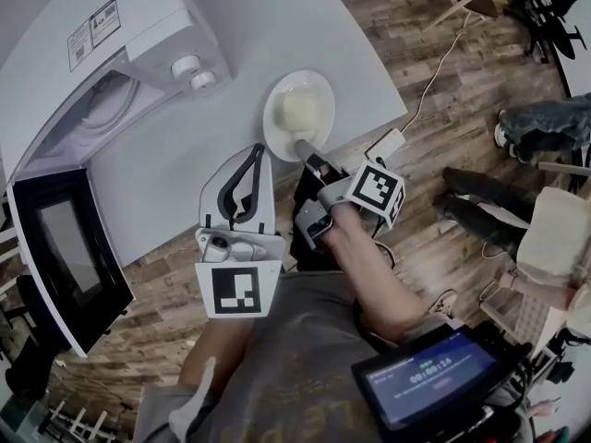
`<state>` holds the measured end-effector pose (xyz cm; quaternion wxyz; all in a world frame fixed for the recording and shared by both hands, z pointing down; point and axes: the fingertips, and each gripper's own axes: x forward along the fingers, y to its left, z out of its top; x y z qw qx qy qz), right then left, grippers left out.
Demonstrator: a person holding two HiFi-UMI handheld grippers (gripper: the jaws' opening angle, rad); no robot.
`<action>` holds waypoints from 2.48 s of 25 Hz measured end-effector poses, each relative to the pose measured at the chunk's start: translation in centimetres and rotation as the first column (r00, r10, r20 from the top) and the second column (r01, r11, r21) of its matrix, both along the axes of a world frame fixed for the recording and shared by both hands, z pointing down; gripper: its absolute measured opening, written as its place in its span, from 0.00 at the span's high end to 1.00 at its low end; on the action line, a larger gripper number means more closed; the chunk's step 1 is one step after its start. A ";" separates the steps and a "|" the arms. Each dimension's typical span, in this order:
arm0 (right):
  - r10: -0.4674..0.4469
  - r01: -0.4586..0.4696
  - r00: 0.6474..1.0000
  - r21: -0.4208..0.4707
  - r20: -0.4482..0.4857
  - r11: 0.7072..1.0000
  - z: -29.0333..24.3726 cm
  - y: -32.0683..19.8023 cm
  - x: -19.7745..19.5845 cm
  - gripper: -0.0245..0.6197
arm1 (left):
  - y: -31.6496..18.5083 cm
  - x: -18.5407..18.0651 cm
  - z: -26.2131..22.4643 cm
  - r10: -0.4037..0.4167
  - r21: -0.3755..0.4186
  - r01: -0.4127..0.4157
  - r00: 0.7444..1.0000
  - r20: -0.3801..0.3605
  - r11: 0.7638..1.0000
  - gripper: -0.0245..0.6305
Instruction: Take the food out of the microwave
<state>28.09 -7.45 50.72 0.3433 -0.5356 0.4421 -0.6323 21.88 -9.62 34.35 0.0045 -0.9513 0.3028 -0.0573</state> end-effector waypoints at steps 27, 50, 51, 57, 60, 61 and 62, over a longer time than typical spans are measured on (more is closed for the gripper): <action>-0.320 0.323 0.905 -0.035 -0.281 0.946 0.1 -1.0 -1.0 0.56 | -1.4 1.1 1.2 0.037 -0.052 -0.037 0.999 -0.001 0.998 0.95; -0.646 0.595 0.574 -0.286 -0.502 0.751 0.8 2.0 -3.6 0.55 | -0.1 -0.6 0.7 0.023 -0.056 -0.024 1.000 -0.015 0.998 0.95; -0.644 0.594 0.575 -0.283 -0.504 0.753 0.8 2.1 -3.6 0.55 | 0.0 -0.7 0.7 0.021 -0.054 -0.022 1.000 -0.015 0.998 0.95; -0.635 0.604 0.564 -0.261 -0.528 0.753 -0.5 3.0 -4.1 0.55 | 0.9 -1.4 -0.1 -0.008 -0.041 0.007 1.000 -0.025 0.999 0.95; -0.617 0.613 0.564 -0.223 -0.548 0.758 -2.1 2.9 -4.6 0.56 | 1.3 -2.1 -0.7 -0.029 -0.027 0.029 0.999 -0.021 0.999 0.95; -0.609 0.617 0.563 -0.206 -0.558 0.759 -2.8 2.8 -4.9 0.56 | 1.3 -2.6 -1.0 -0.044 -0.024 0.043 0.999 -0.025 0.999 0.95; -0.598 0.621 0.562 -0.185 -0.571 0.761 -3.7 2.6 -5.2 0.56 | 1.3 -3.1 -1.4 -0.061 -0.024 0.061 0.998 -0.030 0.998 0.95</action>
